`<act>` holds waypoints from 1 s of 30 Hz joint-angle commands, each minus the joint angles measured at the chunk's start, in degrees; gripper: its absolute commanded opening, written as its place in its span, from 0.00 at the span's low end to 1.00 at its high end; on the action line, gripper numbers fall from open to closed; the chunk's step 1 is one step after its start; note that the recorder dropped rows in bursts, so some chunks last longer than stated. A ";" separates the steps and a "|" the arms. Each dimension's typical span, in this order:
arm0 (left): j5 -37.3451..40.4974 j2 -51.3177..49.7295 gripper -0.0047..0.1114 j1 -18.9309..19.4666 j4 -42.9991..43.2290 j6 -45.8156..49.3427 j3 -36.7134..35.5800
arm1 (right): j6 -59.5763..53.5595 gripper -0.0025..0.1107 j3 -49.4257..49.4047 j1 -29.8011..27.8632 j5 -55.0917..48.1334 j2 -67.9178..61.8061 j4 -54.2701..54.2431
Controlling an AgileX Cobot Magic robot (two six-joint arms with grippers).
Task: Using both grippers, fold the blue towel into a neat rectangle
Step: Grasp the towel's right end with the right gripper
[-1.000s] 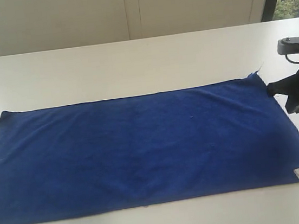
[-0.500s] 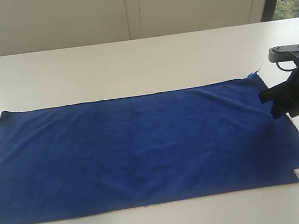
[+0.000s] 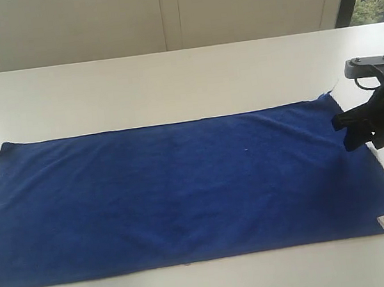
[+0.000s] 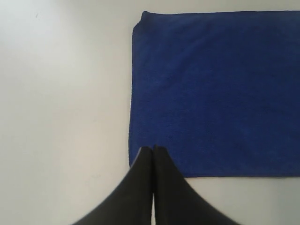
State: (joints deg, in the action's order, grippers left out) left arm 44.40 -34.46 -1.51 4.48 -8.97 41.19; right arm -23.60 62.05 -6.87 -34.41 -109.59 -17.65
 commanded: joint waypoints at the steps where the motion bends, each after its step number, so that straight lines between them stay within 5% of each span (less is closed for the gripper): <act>1: 0.07 0.45 0.04 0.19 0.11 0.00 -0.47 | -0.76 0.48 -0.21 0.13 0.28 0.01 -0.12; 21: 0.17 0.45 0.04 0.19 0.16 0.00 -0.47 | 0.53 0.47 -0.77 1.67 -1.94 -1.32 3.11; 30: 0.17 0.45 0.04 0.19 0.16 0.00 -0.47 | 0.68 0.08 -0.77 1.67 -2.78 -1.32 3.11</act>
State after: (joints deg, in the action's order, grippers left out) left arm 44.40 -34.46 -1.51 4.48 -8.88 41.19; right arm -23.25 61.78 -5.14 -35.62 -110.26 -14.90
